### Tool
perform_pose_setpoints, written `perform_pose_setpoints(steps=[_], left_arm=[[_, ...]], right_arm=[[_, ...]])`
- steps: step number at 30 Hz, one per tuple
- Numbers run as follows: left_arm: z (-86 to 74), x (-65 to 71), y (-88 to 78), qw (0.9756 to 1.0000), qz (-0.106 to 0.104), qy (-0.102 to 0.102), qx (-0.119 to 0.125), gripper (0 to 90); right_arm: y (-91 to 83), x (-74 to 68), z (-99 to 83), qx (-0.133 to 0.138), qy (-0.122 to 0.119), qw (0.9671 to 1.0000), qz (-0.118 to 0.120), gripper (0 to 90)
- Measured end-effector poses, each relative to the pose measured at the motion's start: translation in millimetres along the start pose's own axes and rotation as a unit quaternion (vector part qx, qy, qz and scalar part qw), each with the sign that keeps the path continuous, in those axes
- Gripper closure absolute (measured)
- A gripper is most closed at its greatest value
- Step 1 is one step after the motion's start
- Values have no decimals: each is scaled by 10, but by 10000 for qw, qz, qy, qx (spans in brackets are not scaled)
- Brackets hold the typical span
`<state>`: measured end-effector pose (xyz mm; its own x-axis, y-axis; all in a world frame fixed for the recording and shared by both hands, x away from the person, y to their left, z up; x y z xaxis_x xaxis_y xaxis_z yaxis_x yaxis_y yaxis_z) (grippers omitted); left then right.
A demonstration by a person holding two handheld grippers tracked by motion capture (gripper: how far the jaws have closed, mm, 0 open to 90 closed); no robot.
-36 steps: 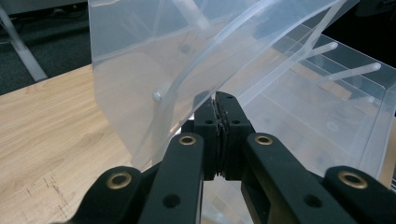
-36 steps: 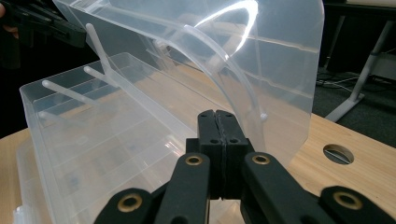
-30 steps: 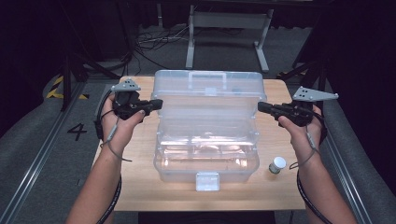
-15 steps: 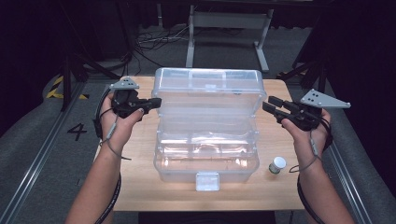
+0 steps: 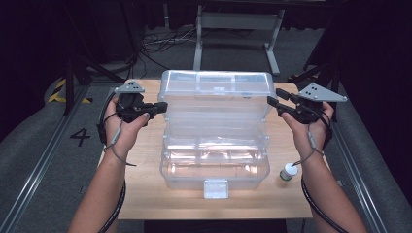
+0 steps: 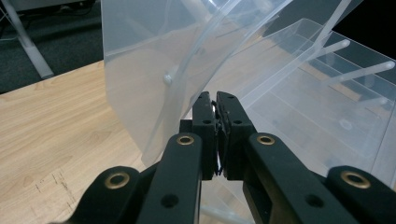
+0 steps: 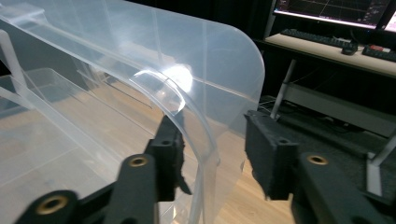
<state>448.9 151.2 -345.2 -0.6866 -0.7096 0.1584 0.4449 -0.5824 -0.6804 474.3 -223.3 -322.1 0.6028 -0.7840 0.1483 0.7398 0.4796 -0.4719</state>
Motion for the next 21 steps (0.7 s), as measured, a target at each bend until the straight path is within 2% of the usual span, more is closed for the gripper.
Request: perform_pose_setpoints(steps=[6,9,12,15,21], left_arm=[[-39,32,-33,10000,-53,40,47,858],[-59,59,-66,9995,-248,-10,171,839],[-101,49,-92,9997,-168,-3,154,834],[-143,17,-116,9997,-115,-59,188,835],[-219,-60,-119,9996,-101,-172,208,826]], right_arm=[[8,2,17,47,37,9998,-176,726],[-10,24,26,81,65,9998,-163,791],[-3,52,46,82,114,9998,-117,816],[27,70,70,-2,60,9997,-233,827],[68,94,113,-134,71,9995,-290,832]])
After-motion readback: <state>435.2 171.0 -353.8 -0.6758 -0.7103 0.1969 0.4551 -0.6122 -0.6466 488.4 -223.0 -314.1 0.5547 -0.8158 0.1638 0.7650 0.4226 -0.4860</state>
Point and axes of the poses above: each handheld gripper's, and its own axes: y roughly forward along the jaws, z roughly out of its top, x roughly to its right, the point moved 7 cm from there along y, roughly forward along the jaws, and after that the axes turned 14 degrees about -x, right-handed, at the moved point
